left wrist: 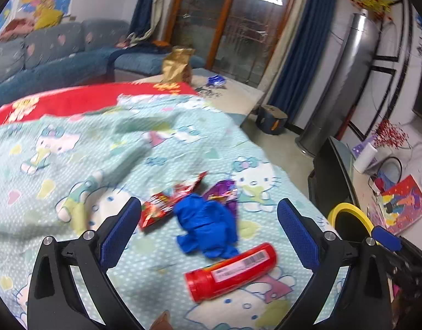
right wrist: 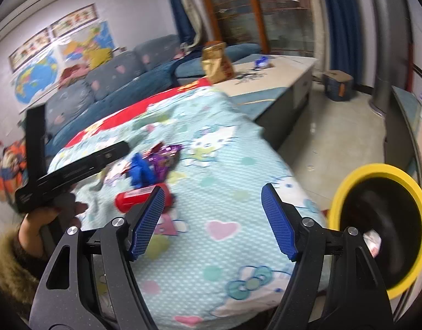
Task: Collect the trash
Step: 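Move both open tools back over the glove and red tube on the bedspread, then grasp the red tube with the right tool while the left tool grasps the blue glove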
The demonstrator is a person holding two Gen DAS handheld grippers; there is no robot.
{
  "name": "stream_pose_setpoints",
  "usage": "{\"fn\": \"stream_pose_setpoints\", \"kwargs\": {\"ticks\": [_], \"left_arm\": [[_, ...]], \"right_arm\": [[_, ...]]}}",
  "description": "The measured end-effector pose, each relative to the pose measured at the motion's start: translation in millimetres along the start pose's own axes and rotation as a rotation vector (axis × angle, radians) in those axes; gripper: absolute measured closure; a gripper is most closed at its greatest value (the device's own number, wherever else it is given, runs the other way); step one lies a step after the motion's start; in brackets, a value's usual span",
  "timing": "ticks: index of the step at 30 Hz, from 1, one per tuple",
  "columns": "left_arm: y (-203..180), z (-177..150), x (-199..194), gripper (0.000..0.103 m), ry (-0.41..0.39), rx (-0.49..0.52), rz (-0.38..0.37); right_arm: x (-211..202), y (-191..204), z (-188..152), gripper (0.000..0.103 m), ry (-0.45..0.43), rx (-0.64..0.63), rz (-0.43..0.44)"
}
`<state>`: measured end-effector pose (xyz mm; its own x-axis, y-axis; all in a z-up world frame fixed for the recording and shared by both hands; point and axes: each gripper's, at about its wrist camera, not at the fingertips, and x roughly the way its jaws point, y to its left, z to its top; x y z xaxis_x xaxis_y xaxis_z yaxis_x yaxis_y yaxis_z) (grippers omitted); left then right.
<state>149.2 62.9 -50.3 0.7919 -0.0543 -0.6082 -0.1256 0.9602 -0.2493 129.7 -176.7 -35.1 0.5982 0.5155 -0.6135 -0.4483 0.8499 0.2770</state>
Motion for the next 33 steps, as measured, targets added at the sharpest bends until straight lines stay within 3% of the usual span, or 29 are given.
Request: {"fn": "stream_pose_setpoints", "kwargs": {"ticks": [7,9,14,17,20,22,27,33], "left_arm": [[25.5,-3.6,13.0,0.008,0.074,-0.106,-0.047],[29.2,-4.0,17.3,0.018,0.087,-0.119,-0.058],[34.2,-4.7,31.2,0.029,0.141,-0.153,-0.105],[34.6,-4.6,40.0,0.032,0.176,-0.169,-0.137],[34.8,-5.7,50.5,0.034,0.216,-0.189,-0.160],[34.5,-6.3,55.2,0.040,0.228,-0.195,-0.167],[35.7,-8.6,59.0,0.073,0.239,-0.197,-0.191],[41.1,-5.3,39.8,0.081,0.200,-0.181,-0.219]], "right_arm": [[23.3,24.0,-0.5,0.038,0.061,-0.075,0.056],[30.4,26.9,-1.4,0.038,0.079,-0.084,0.069],[48.0,32.8,-2.6,0.038,0.122,-0.110,0.086],[57.6,36.5,-1.1,0.037,0.140,-0.133,0.111],[65.8,42.0,0.9,0.028,0.152,-0.171,0.125],[71.5,45.0,2.7,0.028,0.164,-0.197,0.135],[87.7,49.5,6.7,0.028,0.200,-0.240,0.172],[111.5,53.3,11.7,0.025,0.278,-0.293,0.240]]}}
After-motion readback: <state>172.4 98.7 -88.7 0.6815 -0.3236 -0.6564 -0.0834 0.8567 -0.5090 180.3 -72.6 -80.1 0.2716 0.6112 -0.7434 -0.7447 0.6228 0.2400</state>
